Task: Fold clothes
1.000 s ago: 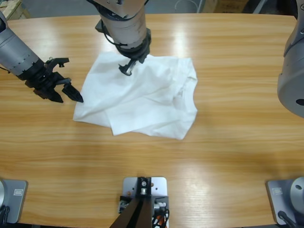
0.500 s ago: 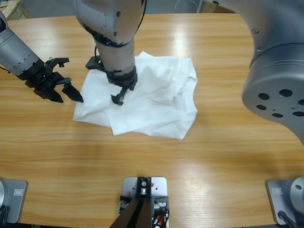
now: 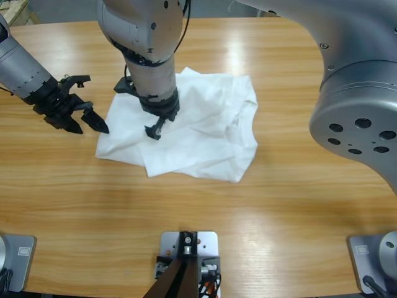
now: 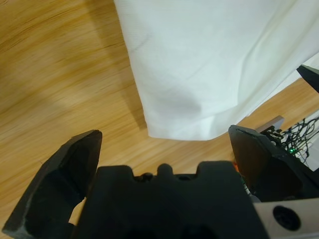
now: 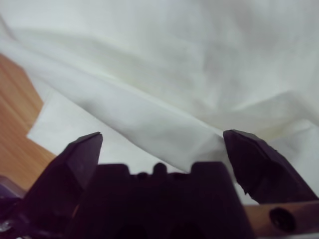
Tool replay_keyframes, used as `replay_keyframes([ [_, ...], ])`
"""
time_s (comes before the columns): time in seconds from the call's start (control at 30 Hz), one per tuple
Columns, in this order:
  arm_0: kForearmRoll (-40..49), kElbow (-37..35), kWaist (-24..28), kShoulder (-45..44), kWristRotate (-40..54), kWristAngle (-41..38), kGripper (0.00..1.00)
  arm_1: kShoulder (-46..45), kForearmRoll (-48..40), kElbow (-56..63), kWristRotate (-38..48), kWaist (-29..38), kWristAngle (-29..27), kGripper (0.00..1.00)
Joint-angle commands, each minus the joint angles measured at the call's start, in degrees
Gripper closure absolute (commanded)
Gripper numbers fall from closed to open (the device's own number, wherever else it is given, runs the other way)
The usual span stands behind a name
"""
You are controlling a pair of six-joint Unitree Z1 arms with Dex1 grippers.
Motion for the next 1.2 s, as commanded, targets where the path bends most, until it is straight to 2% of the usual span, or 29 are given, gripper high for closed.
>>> replay_keyframes([
  [0.03, -0.71, 1.84, -0.31, 1.43, 0.44, -1.10, 0.013, -5.26, 6.03, -10.53, 4.78, 0.56, -0.03, 0.000],
  [0.27, -0.71, 1.84, -0.31, 1.34, 0.44, -1.10, 0.013, -7.84, 5.96, 0.16, 5.55, 0.56, 4.84, 0.000],
  [0.4, -0.71, 1.84, -0.31, 1.34, 0.44, -1.10, 0.013, -8.79, 5.82, 3.62, 5.59, 0.56, 4.59, 0.000],
  [0.47, -0.71, 1.84, -0.31, 1.32, 0.44, -1.10, 0.013, -9.62, 4.45, 1.94, 5.11, 0.56, 1.32, 0.000],
  [0.57, -0.85, 2.08, -0.31, 0.58, 0.44, -1.01, 0.013, -10.99, -1.93, -3.49, -1.25, 0.52, -4.49, 0.000],
  [0.63, -1.11, 2.43, -0.31, 0.09, 0.44, -1.01, 0.013, -10.27, -4.59, -9.22, -1.81, -0.25, -6.08, 0.000],
  [0.73, -1.23, 2.77, -0.40, -0.26, 0.44, -1.01, 0.013, -8.00, -5.40, -16.82, -2.34, -2.57, -6.04, 0.000],
  [0.97, -1.23, 3.23, -0.66, -1.37, 0.44, -1.01, 0.013, -6.97, -2.04, -16.92, -5.72, -3.92, 0.44, 0.000],
  [1.13, -1.41, 3.24, -0.66, -1.21, 0.44, -1.05, 0.013, -6.72, -1.41, -8.21, -7.72, -3.92, 1.75, 0.000],
  [1.2, -1.46, 3.24, -0.66, -1.12, 0.44, -1.07, 0.013, -11.38, -8.28, 4.22, -7.88, -3.87, -1.58, 0.000],
])
